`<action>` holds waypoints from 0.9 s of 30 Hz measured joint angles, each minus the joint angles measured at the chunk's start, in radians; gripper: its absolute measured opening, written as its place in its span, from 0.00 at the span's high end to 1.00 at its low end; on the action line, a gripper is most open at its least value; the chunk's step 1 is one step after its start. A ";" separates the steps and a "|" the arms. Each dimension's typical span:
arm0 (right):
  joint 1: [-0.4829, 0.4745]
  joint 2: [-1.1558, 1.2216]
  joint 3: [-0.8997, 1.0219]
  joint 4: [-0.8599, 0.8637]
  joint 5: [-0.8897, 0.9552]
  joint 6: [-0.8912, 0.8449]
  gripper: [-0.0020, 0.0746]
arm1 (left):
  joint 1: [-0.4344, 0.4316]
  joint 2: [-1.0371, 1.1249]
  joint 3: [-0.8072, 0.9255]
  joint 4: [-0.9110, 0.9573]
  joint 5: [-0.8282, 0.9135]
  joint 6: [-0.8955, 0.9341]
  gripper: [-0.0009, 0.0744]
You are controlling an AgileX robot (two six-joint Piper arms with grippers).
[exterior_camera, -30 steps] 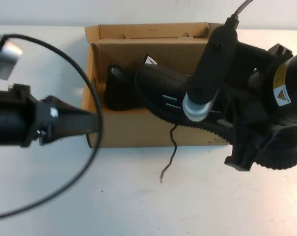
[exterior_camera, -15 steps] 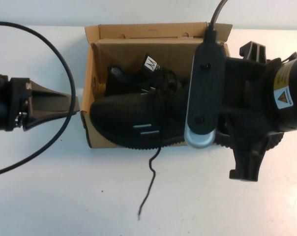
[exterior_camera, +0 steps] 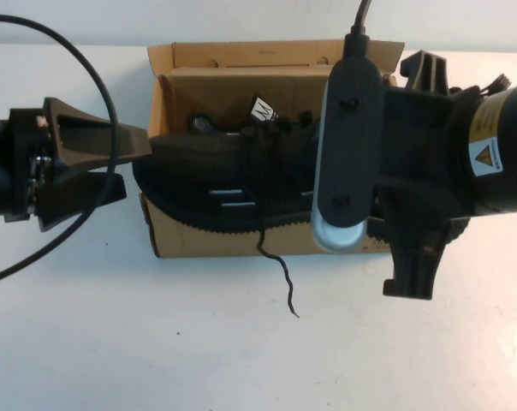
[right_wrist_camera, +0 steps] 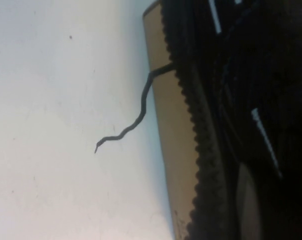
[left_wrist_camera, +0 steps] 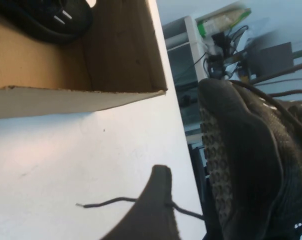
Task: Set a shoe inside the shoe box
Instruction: Hand over the shoe
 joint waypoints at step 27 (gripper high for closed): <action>0.000 0.000 0.000 0.105 -0.067 -0.082 0.99 | -0.112 0.001 0.000 -0.078 -0.012 -0.049 0.33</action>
